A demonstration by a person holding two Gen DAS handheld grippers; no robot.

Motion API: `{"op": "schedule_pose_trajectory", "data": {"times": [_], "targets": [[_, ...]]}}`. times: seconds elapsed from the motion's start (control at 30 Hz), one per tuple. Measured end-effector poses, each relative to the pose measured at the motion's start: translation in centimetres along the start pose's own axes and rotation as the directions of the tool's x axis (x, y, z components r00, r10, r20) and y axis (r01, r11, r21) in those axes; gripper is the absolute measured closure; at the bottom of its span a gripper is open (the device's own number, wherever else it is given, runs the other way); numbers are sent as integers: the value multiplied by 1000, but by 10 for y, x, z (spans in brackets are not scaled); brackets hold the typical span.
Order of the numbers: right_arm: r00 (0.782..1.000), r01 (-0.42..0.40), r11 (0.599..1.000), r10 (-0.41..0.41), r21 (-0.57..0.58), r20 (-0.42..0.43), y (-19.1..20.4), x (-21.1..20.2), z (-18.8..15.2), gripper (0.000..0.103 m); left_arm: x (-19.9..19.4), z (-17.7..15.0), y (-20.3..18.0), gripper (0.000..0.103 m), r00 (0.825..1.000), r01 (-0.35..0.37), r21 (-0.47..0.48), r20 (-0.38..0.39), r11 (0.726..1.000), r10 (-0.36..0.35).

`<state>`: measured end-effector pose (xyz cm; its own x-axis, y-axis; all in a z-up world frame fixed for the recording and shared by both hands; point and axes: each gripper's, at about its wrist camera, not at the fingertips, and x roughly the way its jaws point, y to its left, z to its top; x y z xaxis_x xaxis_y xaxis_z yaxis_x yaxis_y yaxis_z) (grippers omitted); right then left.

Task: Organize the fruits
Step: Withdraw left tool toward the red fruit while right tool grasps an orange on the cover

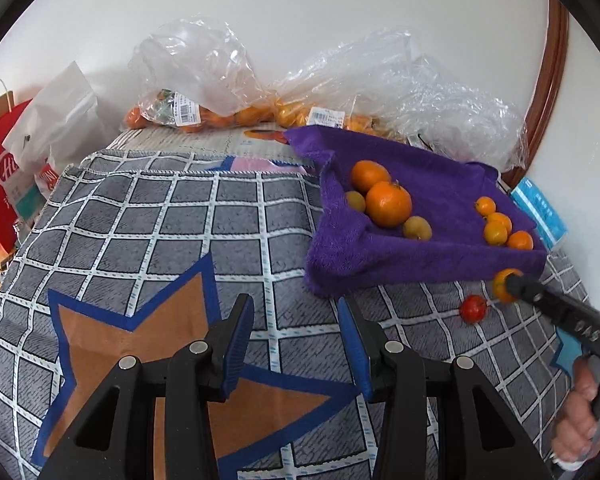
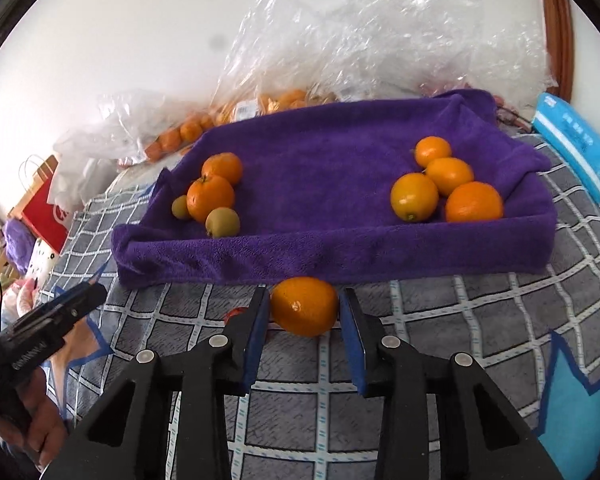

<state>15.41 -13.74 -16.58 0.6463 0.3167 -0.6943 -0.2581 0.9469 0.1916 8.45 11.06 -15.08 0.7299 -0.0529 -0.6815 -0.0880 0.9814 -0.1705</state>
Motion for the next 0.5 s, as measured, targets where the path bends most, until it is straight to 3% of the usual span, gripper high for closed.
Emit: {"op": "schedule_pose_trajectory", "data": {"times": [0.23,0.43,0.5], "targets": [[998,61,998,-62,-16,-15,-35,-24,-13,67,3,-2,2,62,999,6,-10,-34,1000,-7],[997,44,999,-43,22,-59,-50,-13,-24,65,5,-1,-2,62,999,16,8,-52,1000,-16],[997,64,998,-63,24,-46,-49,-13,-22,68,6,-1,0,62,998,29,1,-59,1000,-29]]}}
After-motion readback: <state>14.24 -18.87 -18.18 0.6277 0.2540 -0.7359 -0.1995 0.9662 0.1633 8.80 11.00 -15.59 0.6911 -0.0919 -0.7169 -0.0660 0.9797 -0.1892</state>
